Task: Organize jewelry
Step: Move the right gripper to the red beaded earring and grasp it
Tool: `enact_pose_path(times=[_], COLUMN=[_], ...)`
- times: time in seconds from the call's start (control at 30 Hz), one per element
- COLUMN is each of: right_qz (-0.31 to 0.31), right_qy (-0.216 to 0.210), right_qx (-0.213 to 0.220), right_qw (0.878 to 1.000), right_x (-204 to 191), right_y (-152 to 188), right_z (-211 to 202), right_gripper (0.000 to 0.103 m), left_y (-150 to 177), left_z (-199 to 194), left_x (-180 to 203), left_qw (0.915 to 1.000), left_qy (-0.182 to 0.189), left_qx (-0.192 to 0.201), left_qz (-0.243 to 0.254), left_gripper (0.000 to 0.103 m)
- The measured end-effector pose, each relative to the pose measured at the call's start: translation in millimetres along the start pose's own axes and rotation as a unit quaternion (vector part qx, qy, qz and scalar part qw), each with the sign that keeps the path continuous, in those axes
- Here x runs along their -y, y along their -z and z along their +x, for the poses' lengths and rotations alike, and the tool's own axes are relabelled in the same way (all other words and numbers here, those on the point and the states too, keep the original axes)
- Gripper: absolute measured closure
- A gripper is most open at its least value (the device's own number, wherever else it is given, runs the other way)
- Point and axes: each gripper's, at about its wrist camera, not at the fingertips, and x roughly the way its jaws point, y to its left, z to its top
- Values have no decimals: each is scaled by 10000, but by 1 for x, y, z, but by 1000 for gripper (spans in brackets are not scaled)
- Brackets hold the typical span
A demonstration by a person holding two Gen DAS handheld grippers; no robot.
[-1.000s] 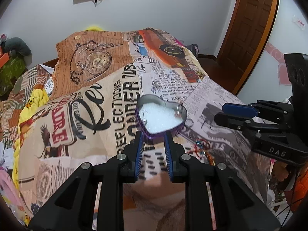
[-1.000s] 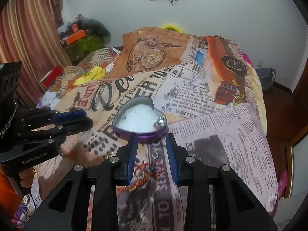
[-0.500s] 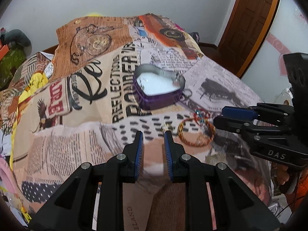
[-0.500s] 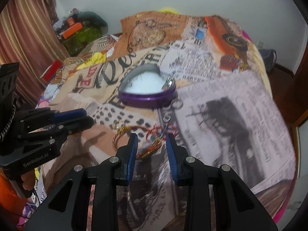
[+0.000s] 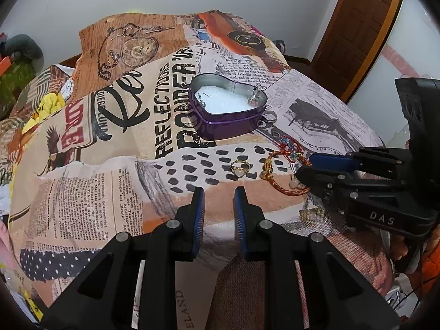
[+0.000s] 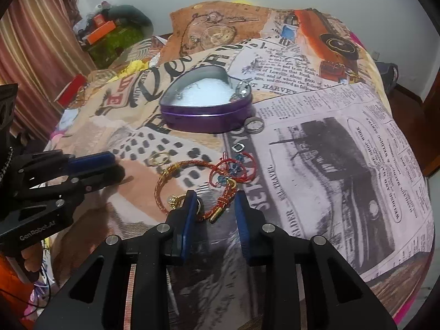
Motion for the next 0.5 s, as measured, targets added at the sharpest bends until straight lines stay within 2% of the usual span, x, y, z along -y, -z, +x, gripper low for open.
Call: enact_pose_path(times=[0.33, 0.5], right_qz=[197, 82], right_qy=[117, 289], right_qx=[231, 77], right_qw=[9995, 9995], right_x=[11, 11], right_y=[-19, -28], right_z=[-10, 8], right_gripper=[83, 83], left_y=[-5, -9], left_z=[5, 9], left_x=[1, -1], left_qw=[10000, 10000], left_qy=[-27, 1], left_qx=[10, 5], left_qz=[48, 27], left_gripper=[82, 82])
